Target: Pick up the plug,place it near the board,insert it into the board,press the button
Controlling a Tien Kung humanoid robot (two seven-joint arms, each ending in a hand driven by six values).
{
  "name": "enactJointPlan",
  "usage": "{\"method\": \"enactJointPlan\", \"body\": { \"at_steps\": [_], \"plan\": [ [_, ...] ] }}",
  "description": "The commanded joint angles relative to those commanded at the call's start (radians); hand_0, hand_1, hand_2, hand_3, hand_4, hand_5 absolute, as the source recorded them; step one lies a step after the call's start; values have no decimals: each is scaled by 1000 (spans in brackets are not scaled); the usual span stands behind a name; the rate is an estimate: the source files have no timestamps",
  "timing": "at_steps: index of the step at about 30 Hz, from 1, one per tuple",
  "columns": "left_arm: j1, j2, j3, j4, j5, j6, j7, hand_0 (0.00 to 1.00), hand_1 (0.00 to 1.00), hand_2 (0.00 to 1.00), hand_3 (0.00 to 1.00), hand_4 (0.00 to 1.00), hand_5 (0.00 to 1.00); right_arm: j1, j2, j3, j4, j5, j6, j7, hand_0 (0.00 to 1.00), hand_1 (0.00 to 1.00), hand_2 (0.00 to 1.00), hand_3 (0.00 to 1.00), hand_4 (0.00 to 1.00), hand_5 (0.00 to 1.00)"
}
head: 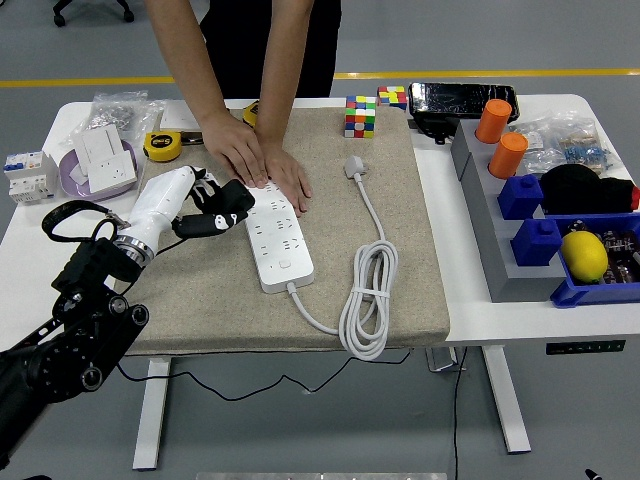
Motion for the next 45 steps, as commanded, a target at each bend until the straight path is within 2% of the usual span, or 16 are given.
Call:
{"method": "enactJointPlan", "body": {
  "at_steps": [2, 10, 12, 16, 22, 28, 45],
  "plan": [
    [-21, 22, 46, -12, -14, -2, -2, 534, 381, 287, 333, 467, 2, 2, -1, -2, 0, 3, 0, 1, 823, 754, 753, 792, 998, 919],
    [-92, 62, 191, 0, -16, -14, 3, 525, 381, 281, 311, 431, 2, 5, -4, -2, 0, 3, 0, 0, 823, 754, 753, 792, 998, 920],
    [-114, 69, 240, 6, -12, -15, 5, 525, 381, 281, 311, 431, 2, 6, -6, -3, 0, 1, 0, -1, 823, 754, 753, 792, 998, 920],
    [-129, 67, 270, 31, -5, -5, 3, 517, 377, 283, 306, 418, 2, 7, -7, -4, 0, -2, 1, -1, 823, 754, 753, 792, 998, 920],
    [-146, 51, 286, 120, -3, 21, -11, 514, 382, 283, 309, 407, 2, 11, -7, -7, 0, -4, 2, -2, 822, 754, 754, 792, 998, 919],
    [-153, 53, 286, 171, 4, 47, -23, 512, 386, 286, 311, 409, 2, 9, -12, -6, 0, -7, 3, -4, 820, 754, 753, 791, 998, 920],
    [-163, 50, 295, 192, 23, 60, -33, 508, 399, 292, 314, 414, 2, 12, -12, -5, 0, -5, 3, -3, 821, 754, 753, 792, 998, 920]
  ]
}}
